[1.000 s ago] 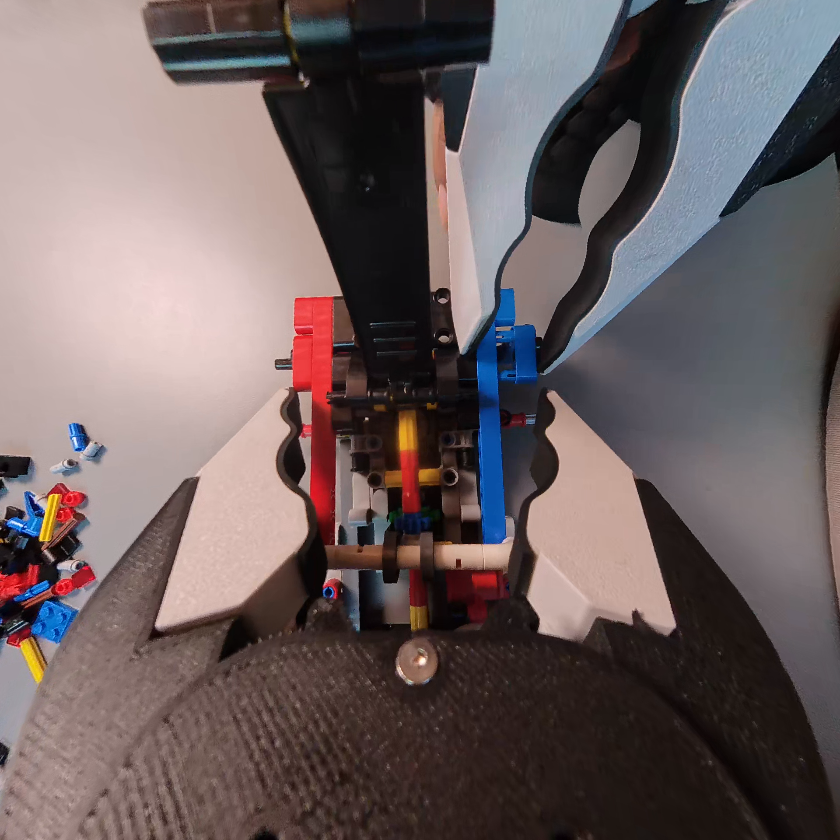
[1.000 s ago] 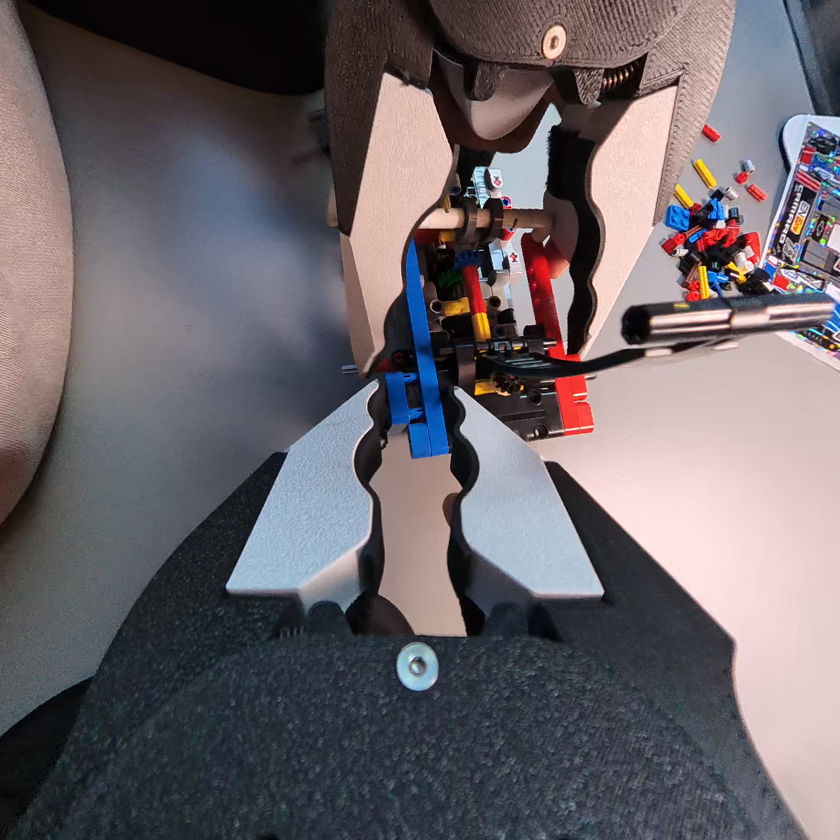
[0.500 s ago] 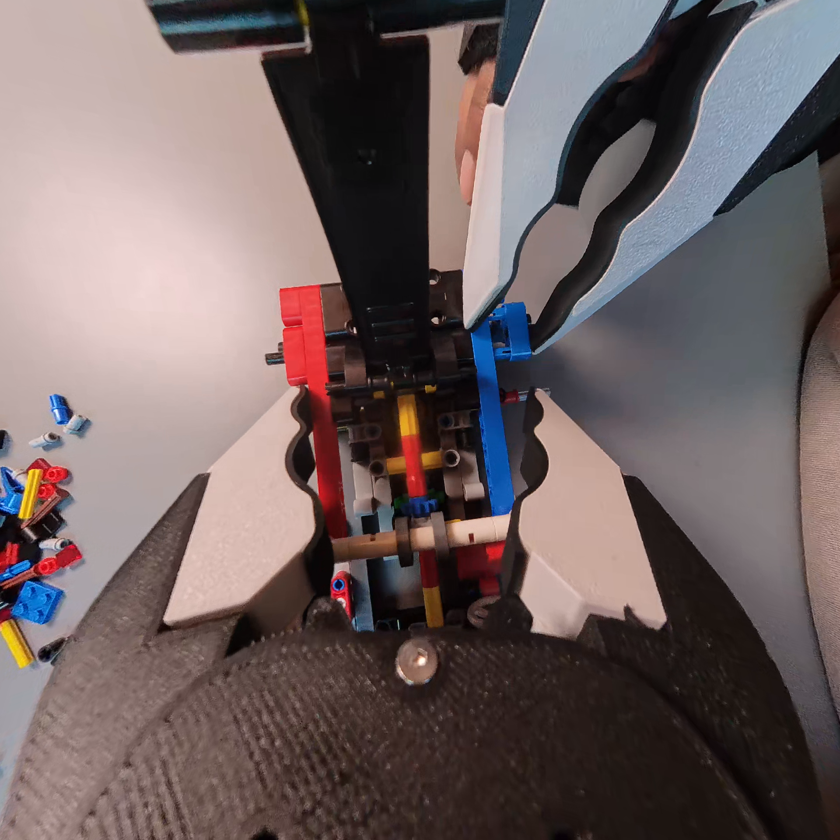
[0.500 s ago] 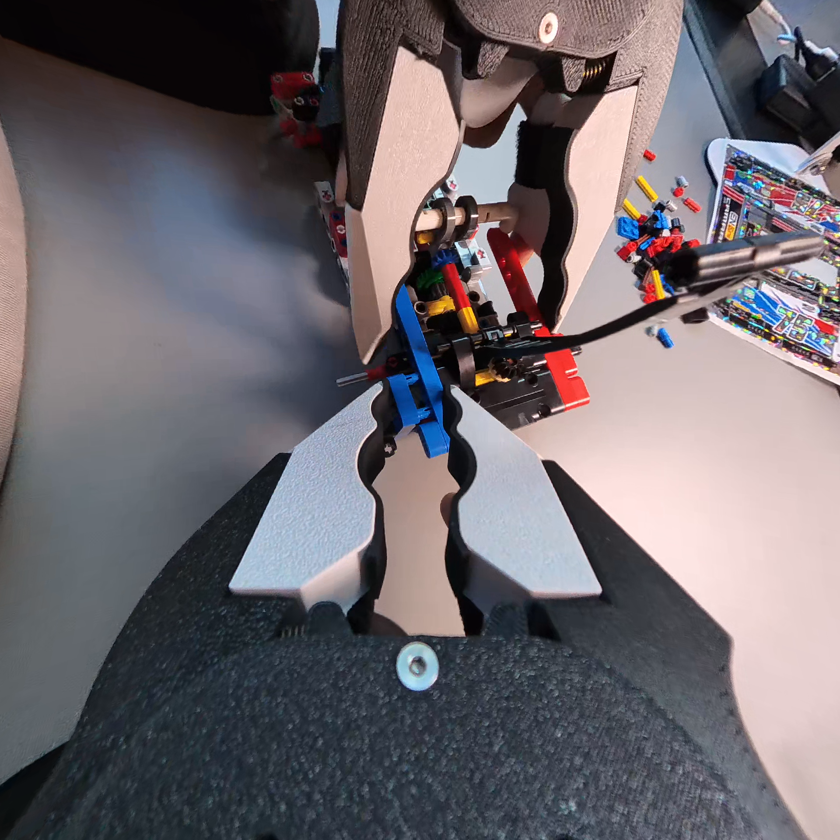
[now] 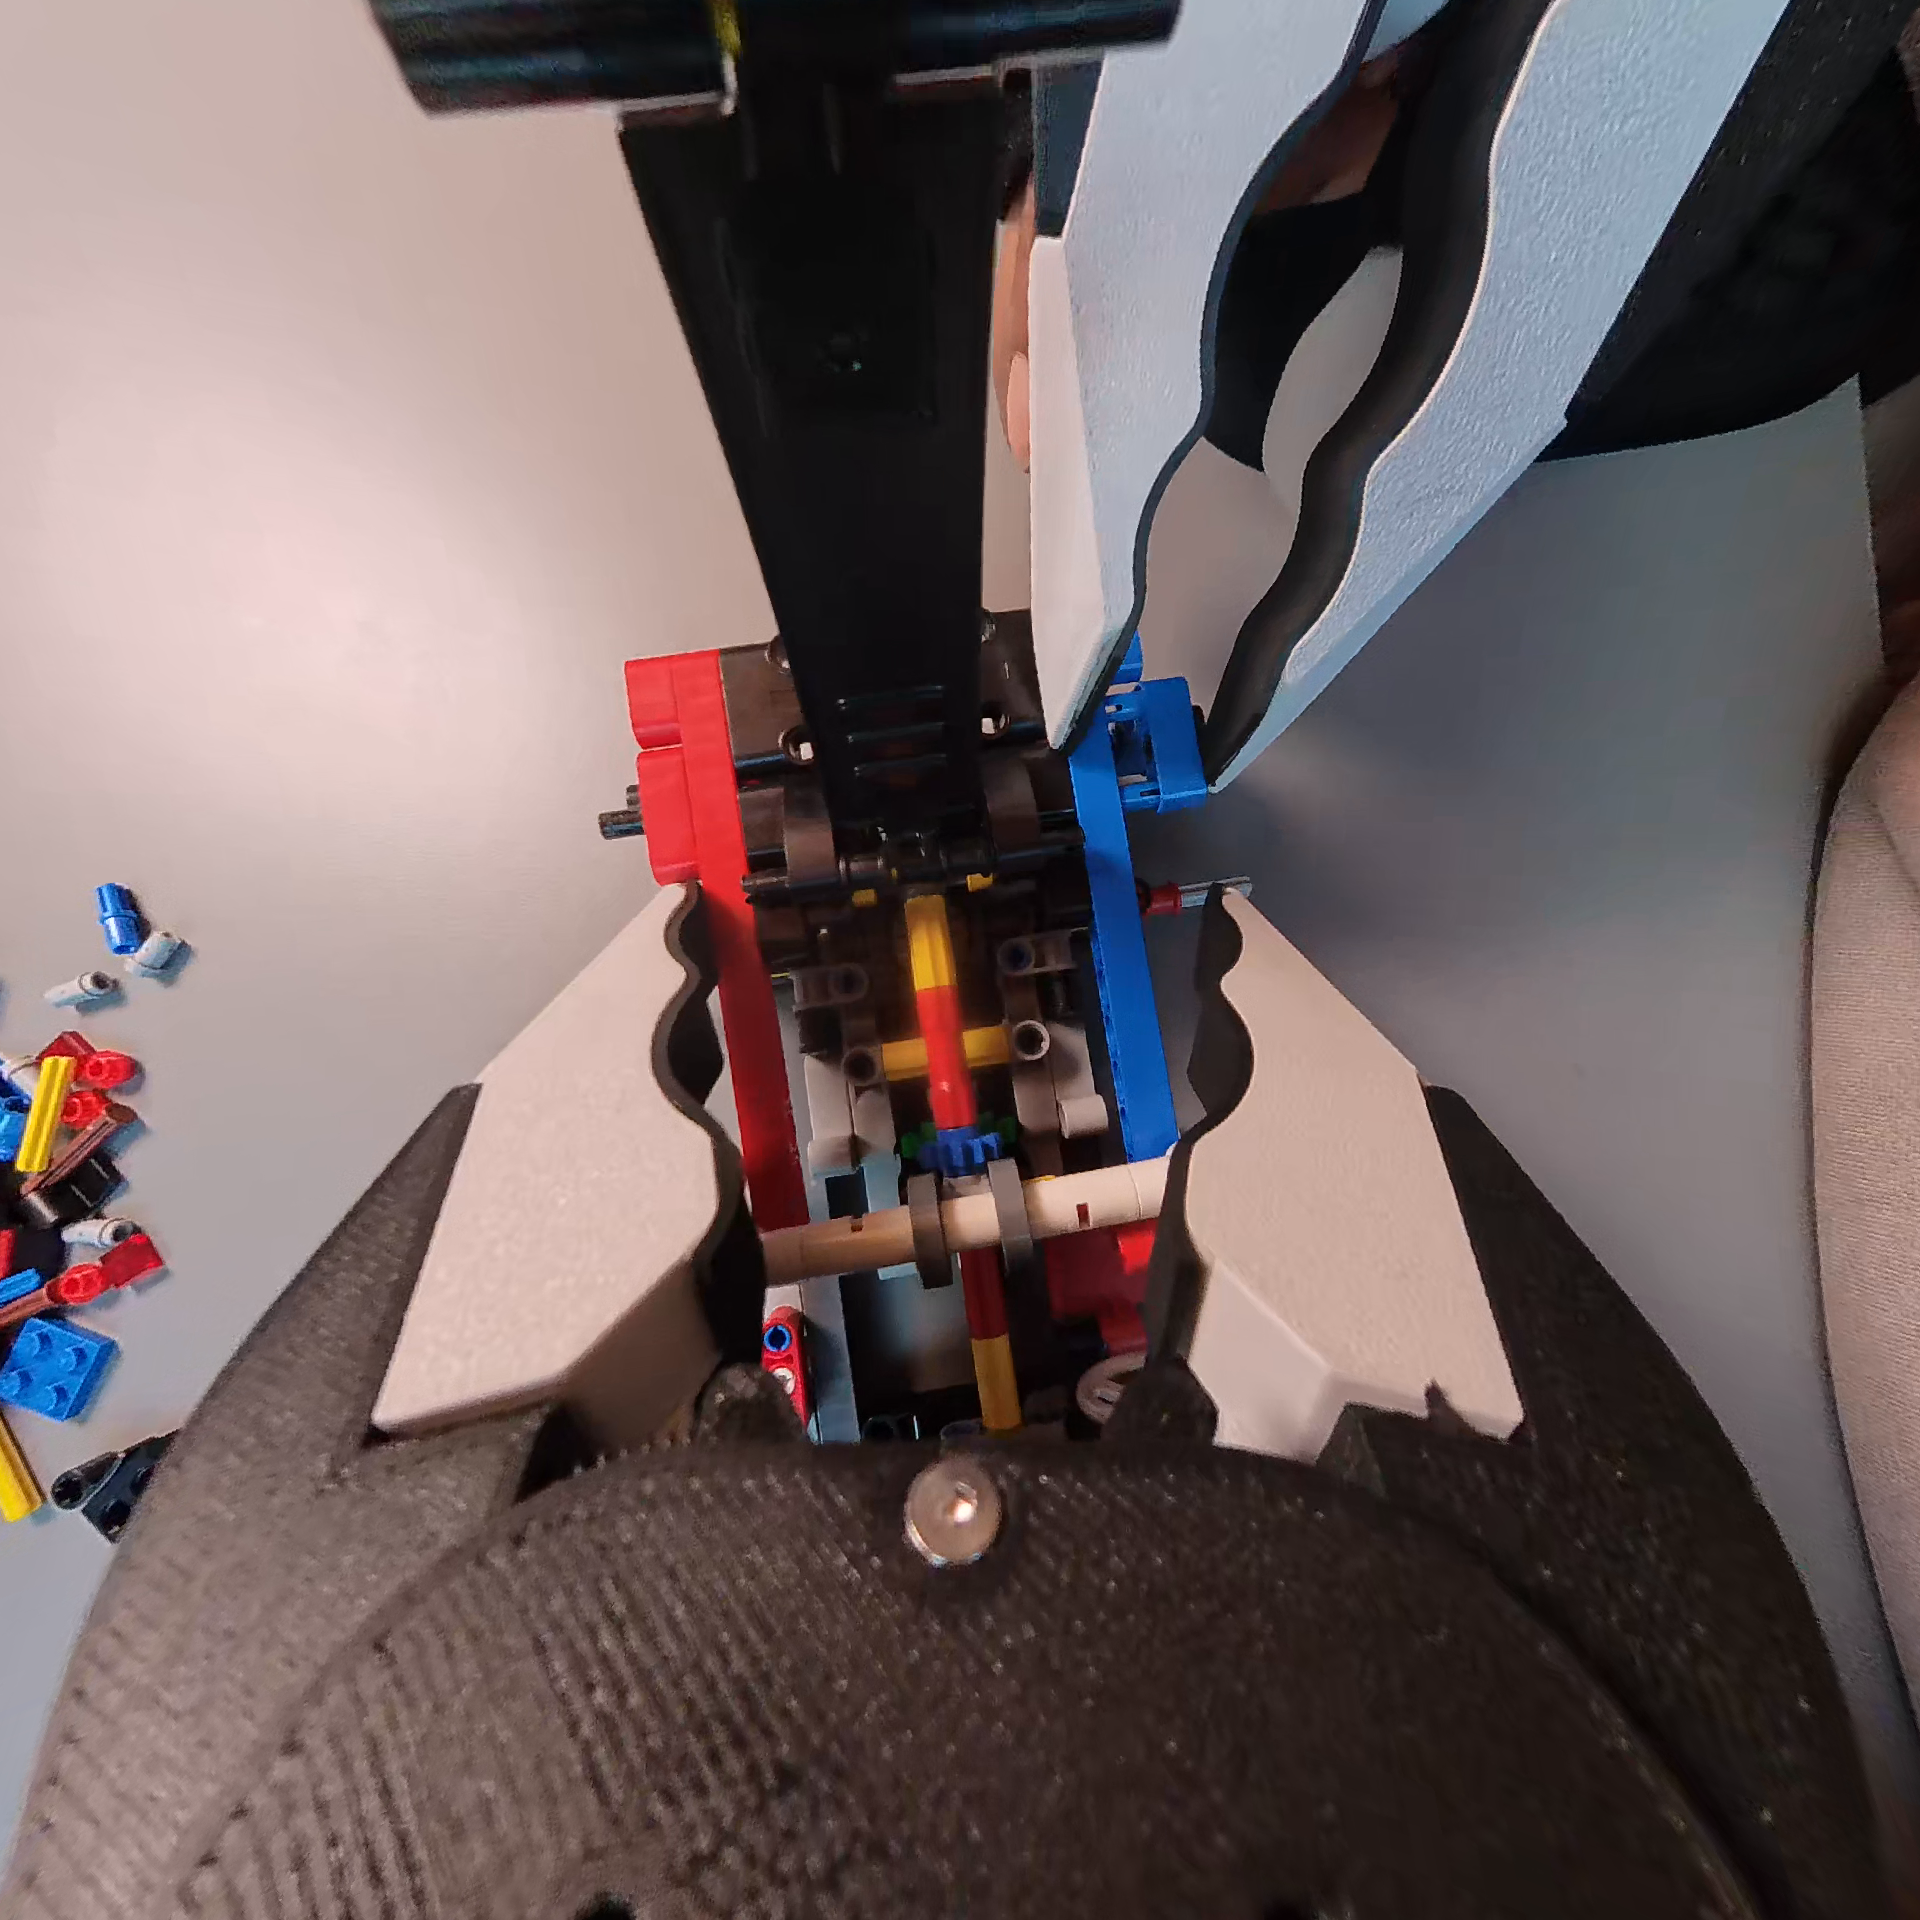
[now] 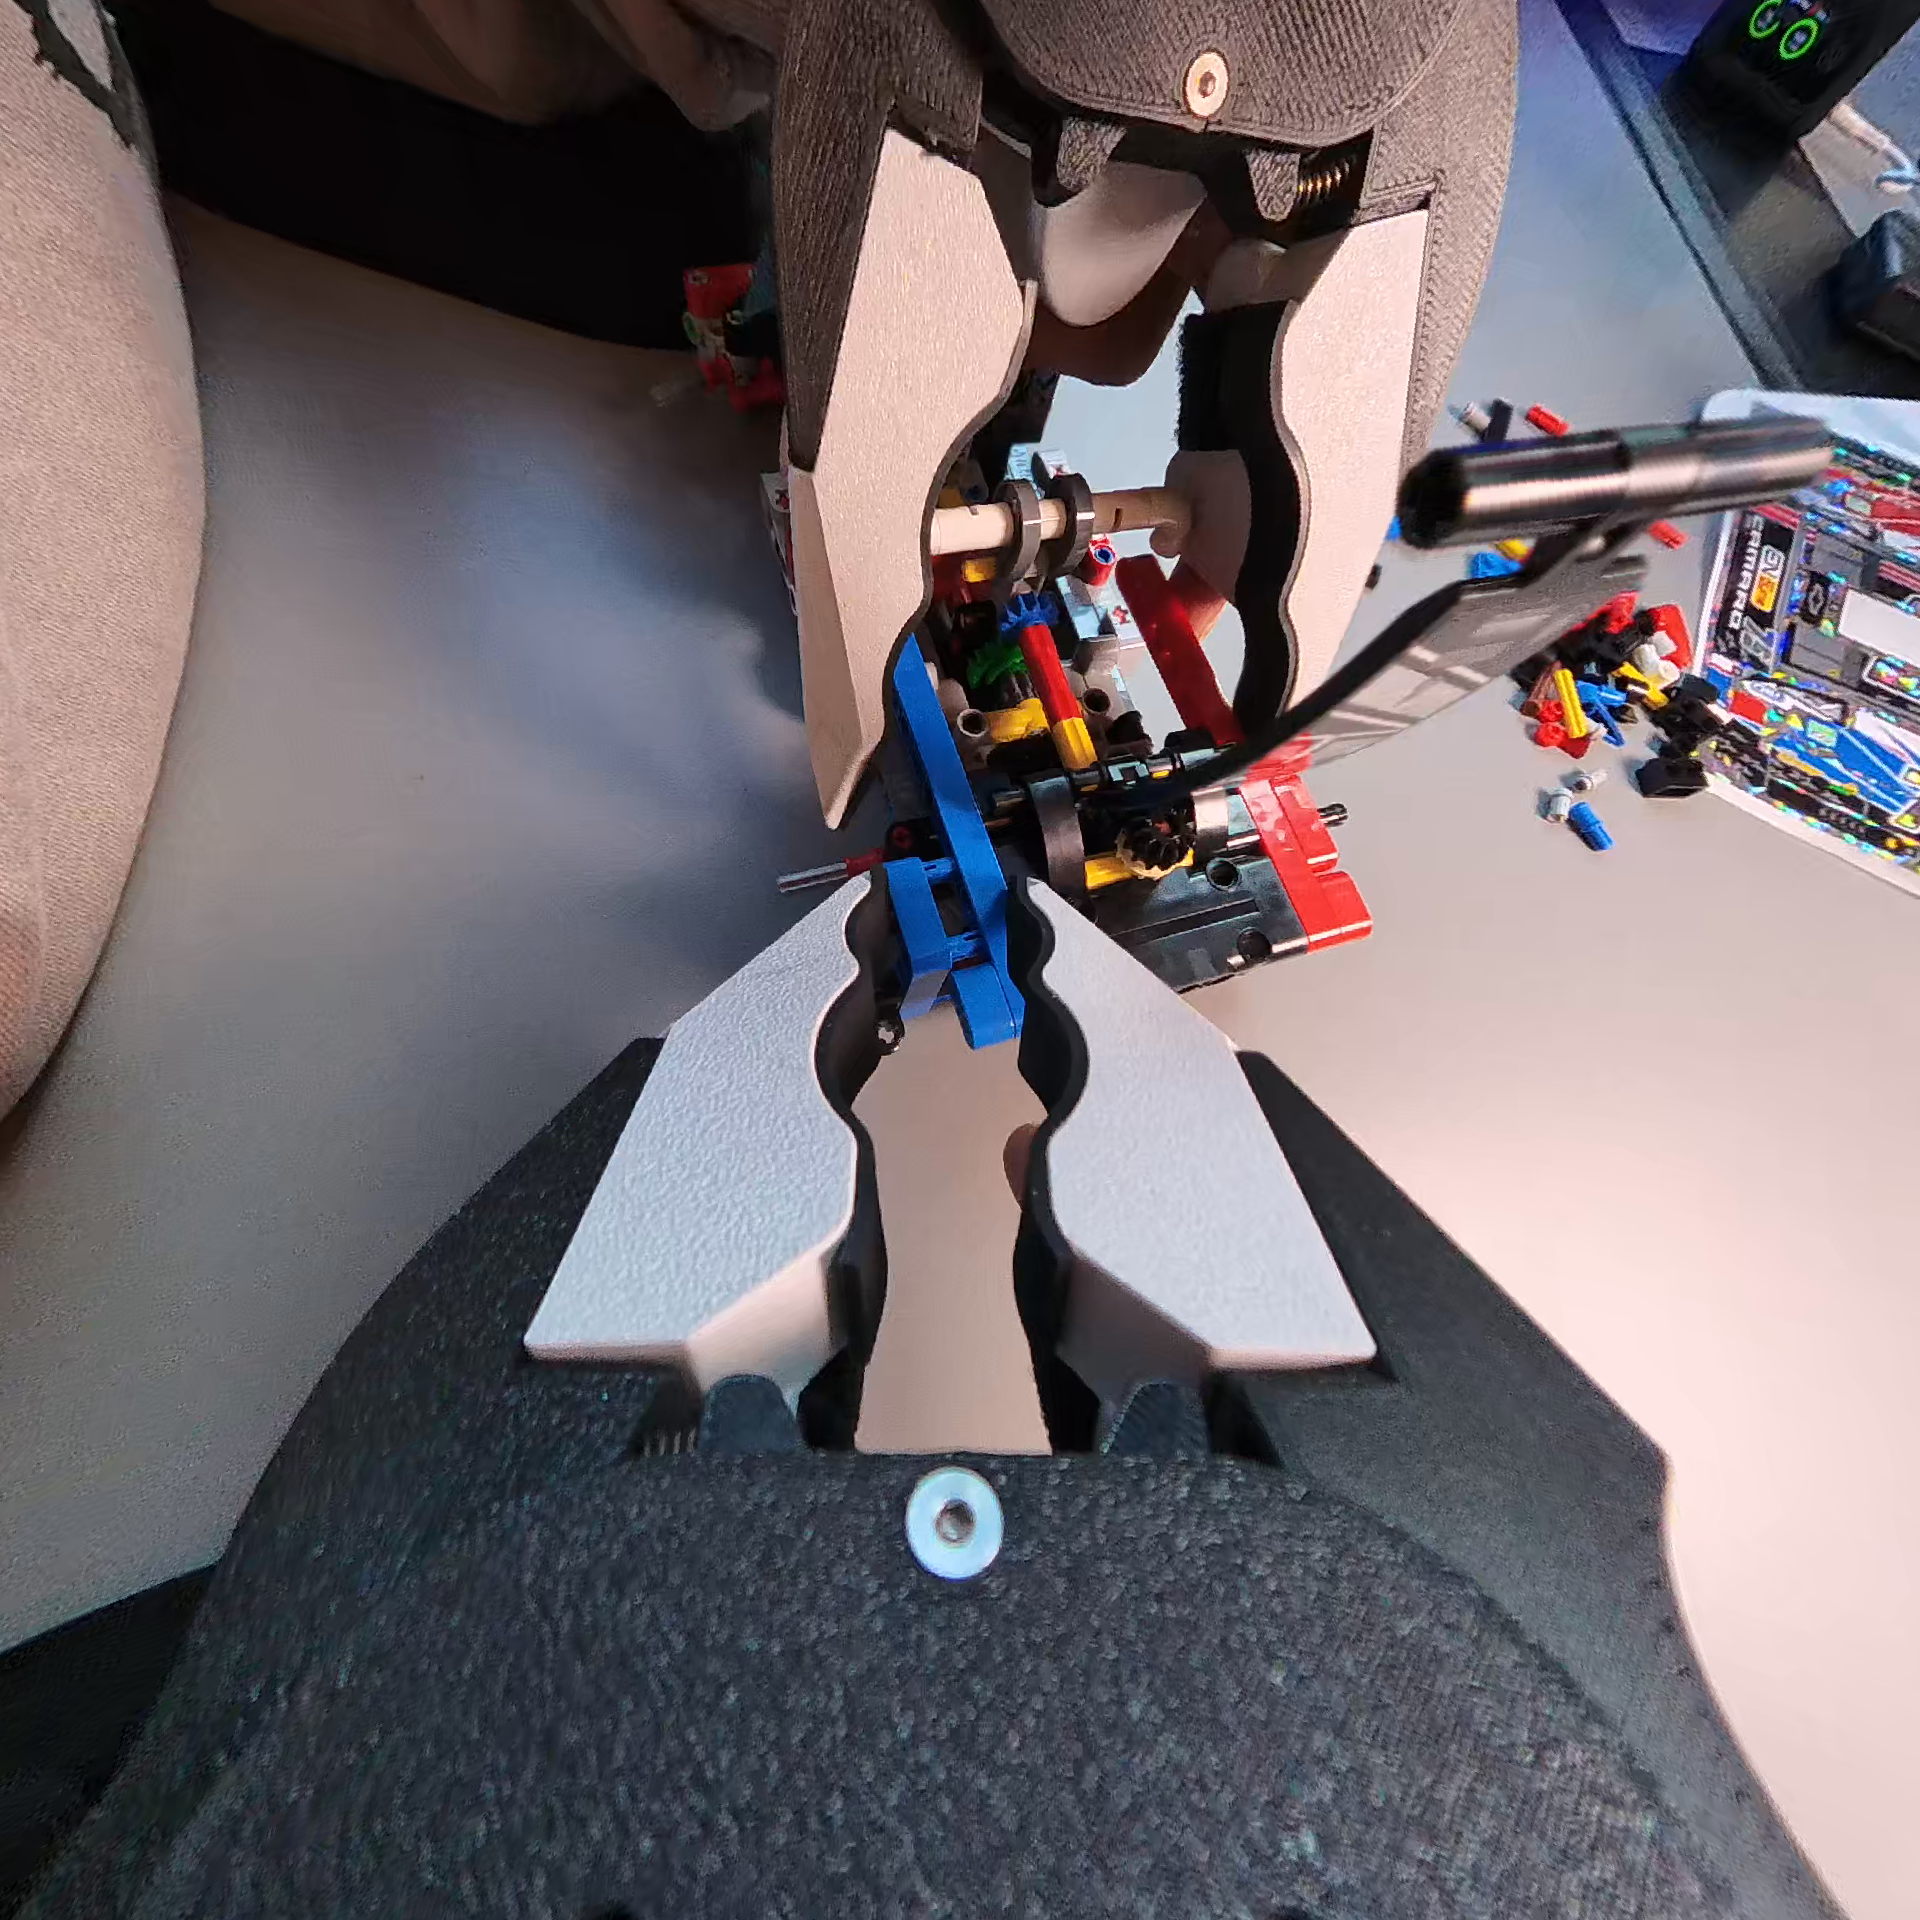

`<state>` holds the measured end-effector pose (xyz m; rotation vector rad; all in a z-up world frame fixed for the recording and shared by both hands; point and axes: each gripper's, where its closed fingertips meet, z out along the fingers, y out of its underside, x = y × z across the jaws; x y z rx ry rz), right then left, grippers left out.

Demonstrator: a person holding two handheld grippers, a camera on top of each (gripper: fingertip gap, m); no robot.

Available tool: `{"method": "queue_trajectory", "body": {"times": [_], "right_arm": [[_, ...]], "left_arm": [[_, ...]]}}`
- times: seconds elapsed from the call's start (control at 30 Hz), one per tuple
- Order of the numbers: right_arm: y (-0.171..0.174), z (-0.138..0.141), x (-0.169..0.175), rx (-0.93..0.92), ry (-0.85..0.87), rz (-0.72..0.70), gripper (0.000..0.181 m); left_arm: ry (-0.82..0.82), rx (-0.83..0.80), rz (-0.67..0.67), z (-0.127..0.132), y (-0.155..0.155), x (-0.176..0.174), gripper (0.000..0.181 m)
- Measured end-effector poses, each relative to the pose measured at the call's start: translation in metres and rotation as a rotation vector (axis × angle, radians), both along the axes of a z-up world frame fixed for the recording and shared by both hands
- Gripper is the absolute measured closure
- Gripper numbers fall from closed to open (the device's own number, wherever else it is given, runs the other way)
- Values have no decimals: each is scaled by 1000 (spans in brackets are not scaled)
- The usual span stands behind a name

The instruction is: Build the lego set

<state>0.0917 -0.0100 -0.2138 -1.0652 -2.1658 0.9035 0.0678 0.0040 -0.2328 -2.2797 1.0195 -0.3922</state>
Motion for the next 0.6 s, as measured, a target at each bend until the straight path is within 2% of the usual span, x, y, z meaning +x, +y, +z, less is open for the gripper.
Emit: {"method": "queue_trajectory", "body": {"times": [0.03, 0.1, 0.3, 0.43, 0.6], "right_arm": [[0, 0, 0, 1, 3, 11, 161], [-8, -3, 1, -7, -11, 57, 176], [-9, -2, 0, -9, -2, 69, 175], [-5, 0, 0, 106, 37, 50, 173], [-5, 0, 1, 137, 45, 33, 173]], "left_arm": [[1, 0, 1, 0, 0, 0, 90], [5, 8, 8, 0, 2, 0, 89], [1, -2, 3, 1, 2, -1, 91], [21, 6, -1, 0, 4, -3, 91], [33, 9, -11, -1, 3, -2, 90]]}}
